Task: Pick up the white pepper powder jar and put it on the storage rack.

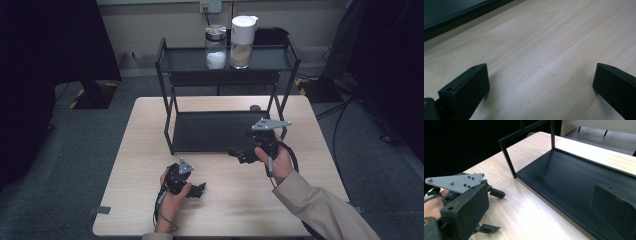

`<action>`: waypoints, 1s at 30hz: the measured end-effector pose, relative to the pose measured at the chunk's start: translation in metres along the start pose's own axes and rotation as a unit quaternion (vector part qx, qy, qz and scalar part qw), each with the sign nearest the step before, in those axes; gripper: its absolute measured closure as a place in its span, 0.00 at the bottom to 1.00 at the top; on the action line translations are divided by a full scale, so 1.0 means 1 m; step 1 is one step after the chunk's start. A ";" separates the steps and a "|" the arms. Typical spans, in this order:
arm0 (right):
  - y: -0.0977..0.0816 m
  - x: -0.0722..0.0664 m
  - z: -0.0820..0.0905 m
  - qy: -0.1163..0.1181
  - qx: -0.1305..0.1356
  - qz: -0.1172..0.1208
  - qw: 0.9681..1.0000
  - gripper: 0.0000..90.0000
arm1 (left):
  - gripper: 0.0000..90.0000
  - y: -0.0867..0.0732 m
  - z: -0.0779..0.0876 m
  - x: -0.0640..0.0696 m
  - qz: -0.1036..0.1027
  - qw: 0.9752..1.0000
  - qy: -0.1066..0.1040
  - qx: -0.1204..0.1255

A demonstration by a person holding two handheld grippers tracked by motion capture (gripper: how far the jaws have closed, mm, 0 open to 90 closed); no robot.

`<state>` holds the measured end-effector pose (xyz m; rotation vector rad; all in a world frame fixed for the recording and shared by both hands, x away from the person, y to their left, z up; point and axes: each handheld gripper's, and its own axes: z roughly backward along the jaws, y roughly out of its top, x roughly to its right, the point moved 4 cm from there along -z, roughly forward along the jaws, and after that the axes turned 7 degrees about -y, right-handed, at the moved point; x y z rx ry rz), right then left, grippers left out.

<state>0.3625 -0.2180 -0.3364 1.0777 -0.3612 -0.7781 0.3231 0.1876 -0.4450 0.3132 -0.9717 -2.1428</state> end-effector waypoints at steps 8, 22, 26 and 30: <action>-0.009 0.001 -0.001 -0.005 -0.002 -0.004 1.000 0.01 | 0.00 0.000 0.000 0.000 0.000 1.000 0.000 0.000; -0.025 0.004 0.001 -0.010 -0.004 -0.012 1.000 0.01 | 0.00 0.000 0.000 0.000 0.000 1.000 0.000 0.000; -0.030 0.005 0.001 -0.011 -0.004 -0.015 1.000 0.01 | 0.00 0.000 0.000 0.000 0.000 1.000 0.000 0.000; -0.033 0.006 0.002 -0.013 -0.006 -0.014 1.000 0.01 | 0.00 0.000 0.000 0.000 0.000 1.000 0.000 0.000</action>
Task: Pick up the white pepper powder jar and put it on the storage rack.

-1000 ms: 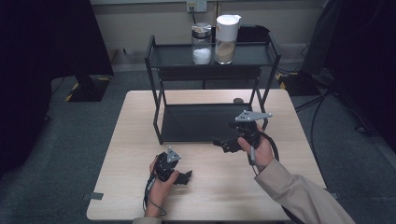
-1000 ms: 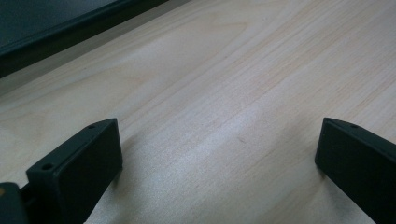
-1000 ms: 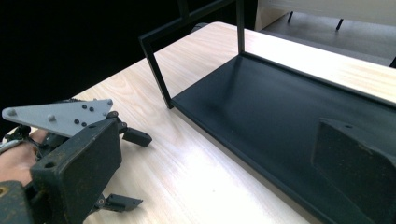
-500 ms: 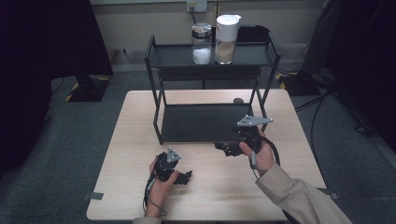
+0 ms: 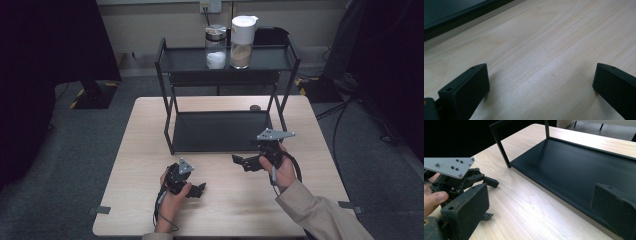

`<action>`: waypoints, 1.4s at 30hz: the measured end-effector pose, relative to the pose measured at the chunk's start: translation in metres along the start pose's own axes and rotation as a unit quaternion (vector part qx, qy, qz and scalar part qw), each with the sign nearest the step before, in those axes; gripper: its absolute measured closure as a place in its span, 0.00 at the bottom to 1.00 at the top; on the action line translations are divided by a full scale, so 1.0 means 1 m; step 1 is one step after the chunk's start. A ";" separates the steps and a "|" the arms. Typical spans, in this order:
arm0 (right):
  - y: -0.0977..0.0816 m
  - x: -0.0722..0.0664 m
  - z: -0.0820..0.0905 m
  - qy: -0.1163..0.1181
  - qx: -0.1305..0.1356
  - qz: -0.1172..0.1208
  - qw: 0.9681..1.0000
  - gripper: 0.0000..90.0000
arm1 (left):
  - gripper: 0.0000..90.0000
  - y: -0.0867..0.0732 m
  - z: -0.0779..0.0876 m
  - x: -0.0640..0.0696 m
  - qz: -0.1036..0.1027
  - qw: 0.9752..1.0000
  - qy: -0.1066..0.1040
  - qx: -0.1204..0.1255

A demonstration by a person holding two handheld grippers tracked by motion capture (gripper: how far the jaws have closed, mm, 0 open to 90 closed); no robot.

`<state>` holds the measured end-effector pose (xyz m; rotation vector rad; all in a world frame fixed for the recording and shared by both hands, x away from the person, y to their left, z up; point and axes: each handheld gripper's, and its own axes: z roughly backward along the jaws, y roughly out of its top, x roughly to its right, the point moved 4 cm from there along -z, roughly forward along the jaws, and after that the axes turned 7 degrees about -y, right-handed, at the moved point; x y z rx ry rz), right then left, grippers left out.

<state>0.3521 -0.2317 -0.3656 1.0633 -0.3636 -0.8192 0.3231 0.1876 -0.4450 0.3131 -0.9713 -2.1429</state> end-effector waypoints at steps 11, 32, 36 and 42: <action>-0.013 0.003 -0.001 -0.002 -0.006 -0.008 1.000 0.01 | 0.00 0.000 0.000 0.000 0.000 1.000 0.000 0.000; -0.032 0.007 -0.003 -0.006 -0.023 -0.001 1.000 0.01 | 0.00 0.000 0.000 0.000 0.000 1.000 0.000 0.000; -0.036 0.008 -0.003 -0.006 -0.026 -0.002 1.000 0.01 | 0.00 0.000 0.000 0.000 0.000 1.000 0.000 0.000; -0.041 0.009 -0.003 -0.006 -0.030 -0.006 0.999 0.01 | 0.00 0.000 0.000 0.000 0.000 1.000 0.000 0.000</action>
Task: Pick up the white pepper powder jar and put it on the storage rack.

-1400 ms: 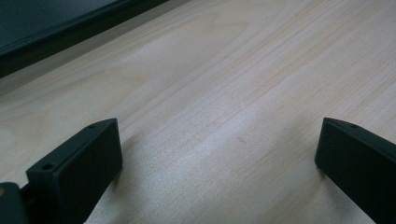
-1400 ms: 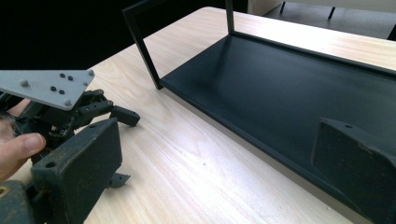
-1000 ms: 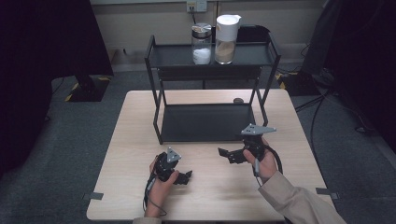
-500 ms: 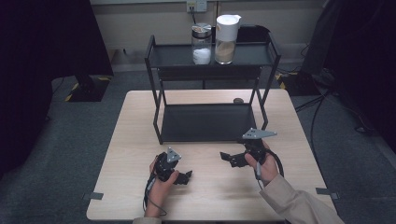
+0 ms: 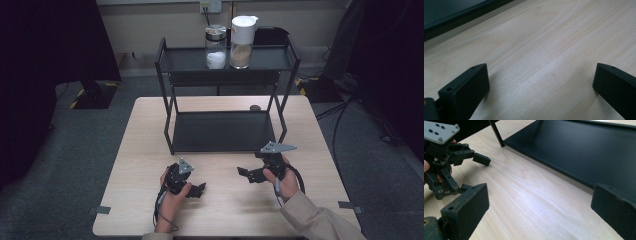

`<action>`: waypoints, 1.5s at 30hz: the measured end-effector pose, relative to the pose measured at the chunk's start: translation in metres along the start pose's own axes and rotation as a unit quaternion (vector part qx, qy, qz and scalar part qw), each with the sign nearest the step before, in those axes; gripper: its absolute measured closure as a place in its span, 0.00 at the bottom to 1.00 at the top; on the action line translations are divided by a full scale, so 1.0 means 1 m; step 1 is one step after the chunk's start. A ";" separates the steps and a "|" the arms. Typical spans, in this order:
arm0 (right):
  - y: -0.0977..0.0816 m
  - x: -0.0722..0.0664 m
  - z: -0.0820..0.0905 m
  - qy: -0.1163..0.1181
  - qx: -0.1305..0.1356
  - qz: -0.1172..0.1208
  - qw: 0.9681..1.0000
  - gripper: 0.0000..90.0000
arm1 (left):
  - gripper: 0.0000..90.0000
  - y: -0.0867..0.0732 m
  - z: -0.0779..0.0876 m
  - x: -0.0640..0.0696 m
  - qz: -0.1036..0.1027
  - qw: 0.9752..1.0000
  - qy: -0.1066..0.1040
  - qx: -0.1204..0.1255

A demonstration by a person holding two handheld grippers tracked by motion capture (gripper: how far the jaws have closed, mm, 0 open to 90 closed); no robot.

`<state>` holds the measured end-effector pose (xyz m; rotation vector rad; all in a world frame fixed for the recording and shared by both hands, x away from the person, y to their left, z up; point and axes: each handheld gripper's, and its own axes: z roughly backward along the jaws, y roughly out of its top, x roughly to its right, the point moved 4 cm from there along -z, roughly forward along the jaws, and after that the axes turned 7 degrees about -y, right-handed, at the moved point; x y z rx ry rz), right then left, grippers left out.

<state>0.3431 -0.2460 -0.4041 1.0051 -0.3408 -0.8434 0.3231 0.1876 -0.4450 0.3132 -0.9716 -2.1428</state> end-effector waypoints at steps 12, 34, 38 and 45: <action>-0.011 0.005 0.001 0.001 -0.009 0.000 1.000 0.01 | 0.00 0.000 0.000 0.000 0.000 1.000 0.000 0.000; -0.024 0.011 0.005 -0.007 -0.020 0.001 1.000 0.01 | 0.00 0.000 0.000 0.000 0.000 1.000 0.000 0.000; -0.026 0.013 0.006 -0.010 -0.022 0.000 1.000 0.01 | 0.00 0.000 0.000 0.000 0.000 1.000 0.000 0.000; -0.029 0.016 0.010 -0.016 -0.023 0.003 1.000 0.01 | 0.00 0.000 0.000 0.000 0.000 1.000 0.000 0.000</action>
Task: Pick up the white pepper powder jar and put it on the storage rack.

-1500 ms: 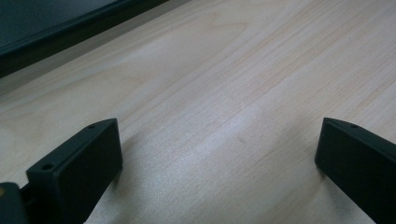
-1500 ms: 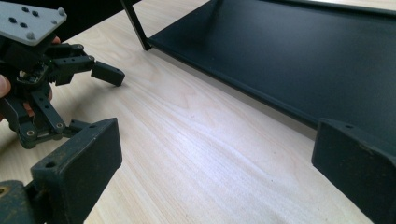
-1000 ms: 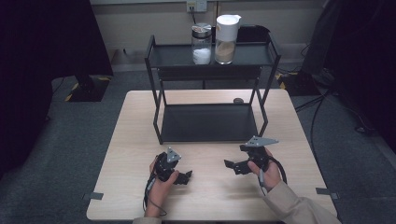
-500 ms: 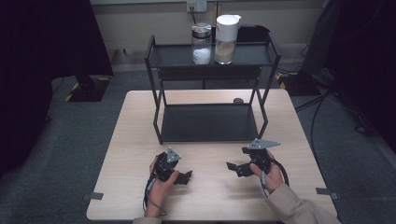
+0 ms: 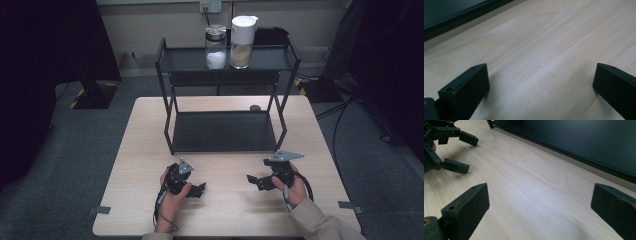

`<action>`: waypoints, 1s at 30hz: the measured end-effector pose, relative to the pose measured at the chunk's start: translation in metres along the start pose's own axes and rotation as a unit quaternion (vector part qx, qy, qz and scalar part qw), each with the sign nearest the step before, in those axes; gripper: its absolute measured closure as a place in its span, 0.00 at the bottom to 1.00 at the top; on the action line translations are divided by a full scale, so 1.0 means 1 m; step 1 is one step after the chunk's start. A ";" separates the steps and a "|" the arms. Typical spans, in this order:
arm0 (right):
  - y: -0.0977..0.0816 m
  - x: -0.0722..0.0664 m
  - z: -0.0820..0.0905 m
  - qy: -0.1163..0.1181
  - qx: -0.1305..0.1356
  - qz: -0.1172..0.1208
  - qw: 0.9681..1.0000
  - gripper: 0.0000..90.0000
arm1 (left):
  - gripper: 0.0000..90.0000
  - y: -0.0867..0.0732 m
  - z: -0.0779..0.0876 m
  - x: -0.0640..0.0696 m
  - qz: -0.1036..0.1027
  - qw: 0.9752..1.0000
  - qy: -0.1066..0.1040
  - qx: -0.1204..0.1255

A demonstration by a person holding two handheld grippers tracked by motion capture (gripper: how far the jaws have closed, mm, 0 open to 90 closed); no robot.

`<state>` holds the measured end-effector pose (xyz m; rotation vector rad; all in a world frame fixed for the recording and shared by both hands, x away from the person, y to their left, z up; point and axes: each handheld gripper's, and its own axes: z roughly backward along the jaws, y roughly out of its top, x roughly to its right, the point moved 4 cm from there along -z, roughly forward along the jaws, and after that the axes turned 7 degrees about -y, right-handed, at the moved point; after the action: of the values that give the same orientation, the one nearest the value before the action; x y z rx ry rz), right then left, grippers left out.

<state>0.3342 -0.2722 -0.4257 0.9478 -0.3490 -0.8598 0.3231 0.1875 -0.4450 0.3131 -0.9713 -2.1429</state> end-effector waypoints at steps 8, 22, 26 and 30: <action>-0.006 0.006 0.005 -0.009 -0.005 0.000 1.000 0.01 | 0.00 0.000 0.000 0.000 0.000 1.000 0.000 0.000; -0.011 0.015 0.015 -0.020 -0.004 -0.007 1.000 0.01 | 0.00 0.000 0.000 0.000 0.000 1.000 0.000 0.000; -0.013 0.019 0.018 -0.025 -0.005 -0.008 1.000 0.01 | 0.00 0.000 0.000 0.000 0.000 1.000 0.000 0.000; -0.016 0.022 0.022 -0.028 -0.006 -0.012 1.000 0.01 | 0.00 0.000 0.000 0.000 0.000 1.000 0.000 0.000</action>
<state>0.3272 -0.3058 -0.4285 0.9198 -0.3817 -0.9105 0.3231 0.1875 -0.4450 0.3130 -0.9714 -2.1427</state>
